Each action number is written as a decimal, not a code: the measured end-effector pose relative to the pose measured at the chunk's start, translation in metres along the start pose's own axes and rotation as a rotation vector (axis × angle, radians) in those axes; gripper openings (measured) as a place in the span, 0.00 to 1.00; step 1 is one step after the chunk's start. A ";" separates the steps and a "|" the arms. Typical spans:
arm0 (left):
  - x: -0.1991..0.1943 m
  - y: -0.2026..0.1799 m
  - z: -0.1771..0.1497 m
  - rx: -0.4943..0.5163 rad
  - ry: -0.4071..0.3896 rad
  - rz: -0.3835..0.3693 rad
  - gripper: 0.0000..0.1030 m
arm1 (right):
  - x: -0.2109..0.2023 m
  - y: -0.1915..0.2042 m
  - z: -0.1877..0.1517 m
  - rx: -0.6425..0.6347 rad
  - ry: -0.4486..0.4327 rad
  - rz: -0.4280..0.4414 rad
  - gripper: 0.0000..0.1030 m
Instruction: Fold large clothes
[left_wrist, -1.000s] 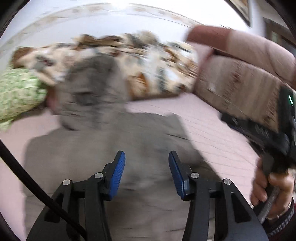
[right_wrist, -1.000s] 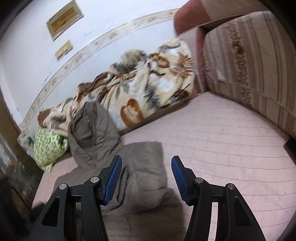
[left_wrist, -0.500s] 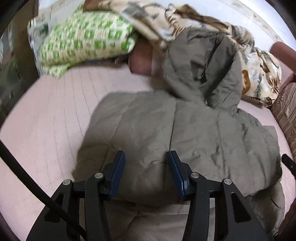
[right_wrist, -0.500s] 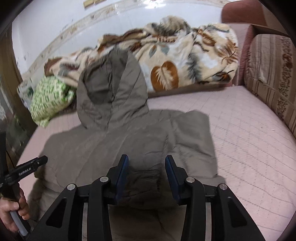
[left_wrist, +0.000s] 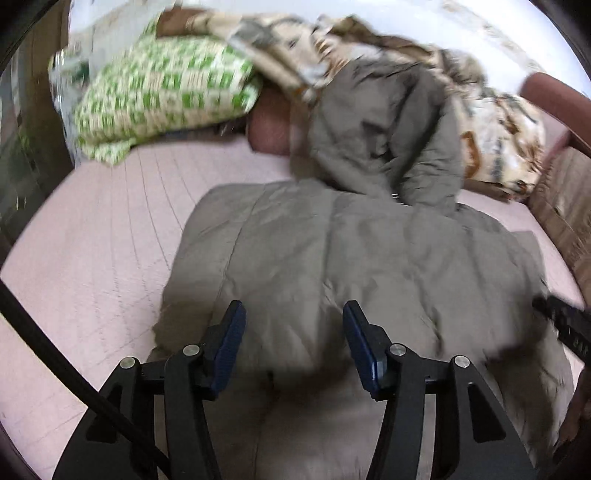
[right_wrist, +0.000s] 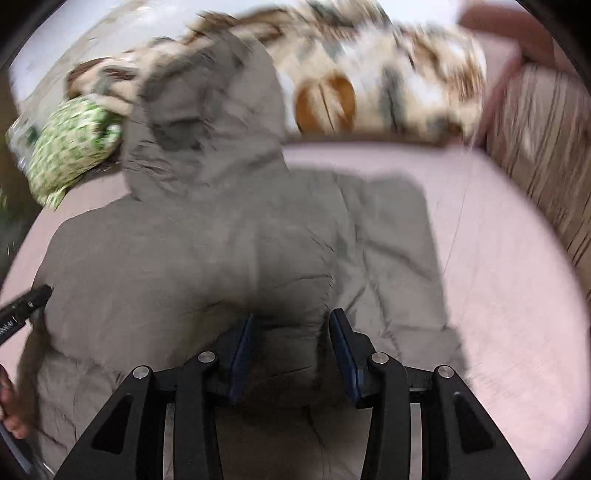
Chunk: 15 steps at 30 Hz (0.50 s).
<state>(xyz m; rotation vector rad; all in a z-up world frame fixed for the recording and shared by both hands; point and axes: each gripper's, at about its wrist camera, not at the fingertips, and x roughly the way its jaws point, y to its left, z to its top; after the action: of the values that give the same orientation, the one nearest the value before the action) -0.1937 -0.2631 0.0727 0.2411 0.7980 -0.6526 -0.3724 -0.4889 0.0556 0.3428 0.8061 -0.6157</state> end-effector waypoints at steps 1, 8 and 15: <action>-0.010 -0.004 -0.007 0.020 -0.020 0.008 0.53 | -0.009 0.007 -0.001 -0.029 -0.030 -0.011 0.43; -0.050 -0.014 -0.043 0.080 -0.090 0.020 0.53 | -0.052 0.053 -0.020 -0.184 -0.140 0.011 0.43; -0.052 -0.013 -0.047 0.080 -0.124 0.033 0.53 | -0.058 0.077 -0.031 -0.249 -0.173 -0.001 0.43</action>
<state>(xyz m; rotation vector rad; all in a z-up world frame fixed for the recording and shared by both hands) -0.2563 -0.2296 0.0790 0.2833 0.6483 -0.6633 -0.3727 -0.3915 0.0836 0.0603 0.7075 -0.5305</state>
